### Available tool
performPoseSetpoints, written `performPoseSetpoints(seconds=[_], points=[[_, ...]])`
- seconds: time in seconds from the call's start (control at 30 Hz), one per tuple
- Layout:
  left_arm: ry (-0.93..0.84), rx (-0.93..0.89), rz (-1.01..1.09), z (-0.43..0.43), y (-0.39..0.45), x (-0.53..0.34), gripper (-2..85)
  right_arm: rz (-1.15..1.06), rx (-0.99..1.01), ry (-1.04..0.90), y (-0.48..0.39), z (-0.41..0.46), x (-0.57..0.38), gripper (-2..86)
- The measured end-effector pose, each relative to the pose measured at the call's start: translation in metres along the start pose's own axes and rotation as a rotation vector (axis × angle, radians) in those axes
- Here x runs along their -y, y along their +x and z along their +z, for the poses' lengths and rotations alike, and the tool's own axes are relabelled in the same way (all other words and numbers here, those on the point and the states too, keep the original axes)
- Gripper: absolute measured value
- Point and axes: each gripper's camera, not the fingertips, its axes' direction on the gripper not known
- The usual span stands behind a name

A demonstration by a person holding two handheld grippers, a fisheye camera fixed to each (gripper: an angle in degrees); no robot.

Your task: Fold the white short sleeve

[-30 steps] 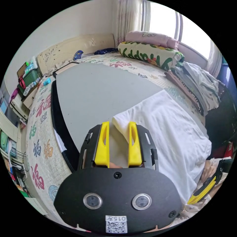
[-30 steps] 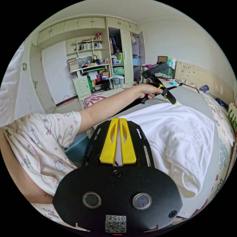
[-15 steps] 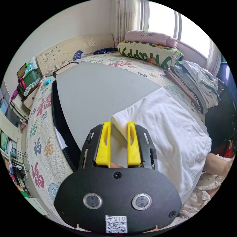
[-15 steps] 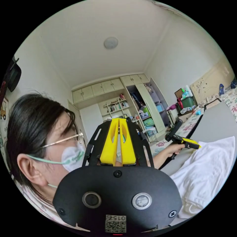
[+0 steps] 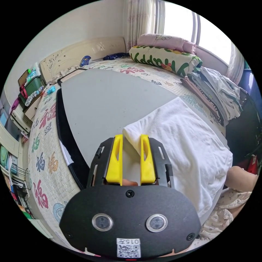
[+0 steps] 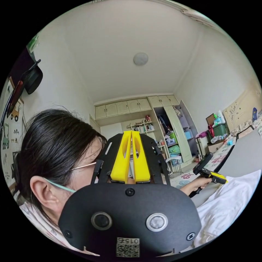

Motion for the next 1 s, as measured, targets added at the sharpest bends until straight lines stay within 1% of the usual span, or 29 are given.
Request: performPoseSetpoints(seconds=[0.03, 0.1, 0.17, 0.23, 0.3, 0.33, 0.37, 0.4, 0.43, 0.5, 0.53, 0.57, 0.7, 0.77, 0.83, 1.0], points=[[0.001, -0.002, -0.001, 0.002, 0.001, -0.001, 9.8, -0.008, 0.002, -0.012, 0.002, 0.004, 0.000, -0.5], [0.007, -0.004, -0.001, 0.010, 0.004, -0.006, 9.8, -0.057, 0.026, -0.098, 0.010, 0.025, 0.001, -0.4], [0.024, -0.011, 0.004, 0.013, 0.005, -0.011, 9.9, -0.093, -0.007, -0.164, 0.021, 0.038, -0.002, -0.2], [0.046, -0.026, -0.010, 0.015, 0.002, -0.017, 10.4, -0.132, -0.114, -0.194, 0.037, 0.048, -0.008, 0.1], [0.077, -0.095, -0.049, 0.020, -0.009, -0.025, 11.4, -0.202, -0.291, -0.260, 0.067, 0.063, -0.019, 1.2], [0.084, -0.118, -0.054, 0.021, -0.012, -0.027, 11.4, -0.209, -0.342, -0.282, 0.077, 0.068, -0.022, 2.2], [0.094, -0.157, -0.063, 0.025, -0.017, -0.030, 11.6, -0.201, -0.459, -0.343, 0.101, 0.078, -0.025, 4.1], [0.098, -0.185, -0.071, 0.029, -0.021, -0.033, 11.8, -0.183, -0.574, -0.423, 0.130, 0.088, -0.028, 8.1], [0.099, -0.197, -0.073, 0.031, -0.023, -0.035, 11.8, -0.173, -0.622, -0.468, 0.145, 0.093, -0.028, 10.1], [0.097, -0.256, -0.077, 0.040, -0.030, -0.039, 12.5, -0.106, -0.763, -0.612, 0.211, 0.106, -0.026, 11.5], [0.099, -0.272, -0.079, 0.042, -0.032, -0.040, 12.7, -0.078, -0.791, -0.625, 0.228, 0.106, -0.024, 11.6], [0.106, -0.306, -0.086, 0.045, -0.037, -0.043, 13.1, -0.004, -0.829, -0.631, 0.264, 0.103, -0.019, 11.5], [0.136, -0.444, -0.128, 0.053, -0.061, -0.055, 15.3, 0.343, -0.820, -0.595, 0.390, 0.079, -0.002, 12.4], [0.134, -0.472, -0.146, 0.056, -0.069, -0.058, 15.8, 0.404, -0.887, -0.609, 0.431, 0.079, -0.004, 13.2], [0.114, -0.471, -0.149, 0.058, -0.071, -0.058, 16.1, 0.437, -0.952, -0.643, 0.467, 0.085, -0.010, 13.6], [0.017, -0.370, -0.120, 0.051, -0.059, -0.048, 16.6, 0.532, -1.044, -0.745, 0.560, 0.111, -0.033, 14.5]])
